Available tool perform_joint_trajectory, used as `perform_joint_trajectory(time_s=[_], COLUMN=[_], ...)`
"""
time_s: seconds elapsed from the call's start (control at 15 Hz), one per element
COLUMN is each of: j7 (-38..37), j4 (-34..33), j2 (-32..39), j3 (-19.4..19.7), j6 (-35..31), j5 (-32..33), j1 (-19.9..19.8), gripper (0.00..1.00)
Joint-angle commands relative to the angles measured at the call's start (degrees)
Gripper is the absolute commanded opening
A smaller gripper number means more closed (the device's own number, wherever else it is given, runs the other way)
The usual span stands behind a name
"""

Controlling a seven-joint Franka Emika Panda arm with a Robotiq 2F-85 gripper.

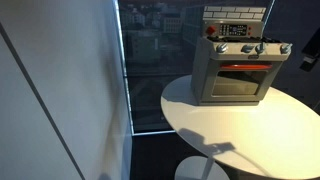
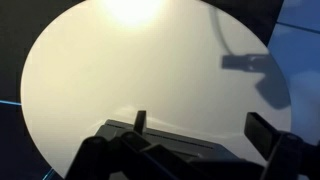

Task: Turn the third knob from the left in a clockwise direction

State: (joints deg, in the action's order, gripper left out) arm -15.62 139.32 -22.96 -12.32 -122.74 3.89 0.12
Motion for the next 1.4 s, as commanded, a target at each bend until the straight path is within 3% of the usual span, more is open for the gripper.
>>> perform_joint_trajectory(time_s=[0.0,0.8,1.33], j7=[-0.4,-1.4,-4.0], j4=[-0.2,-4.0,-9.7], j2=[0.1,0.8,3.1], j3=[1.1,1.8,2.2], j6=[0.2,-0.8,-6.8], j5=[0.5,1.0,4.1], j1=[1.2,0.5,-1.6], gripper=[1.00,1.00,1.00])
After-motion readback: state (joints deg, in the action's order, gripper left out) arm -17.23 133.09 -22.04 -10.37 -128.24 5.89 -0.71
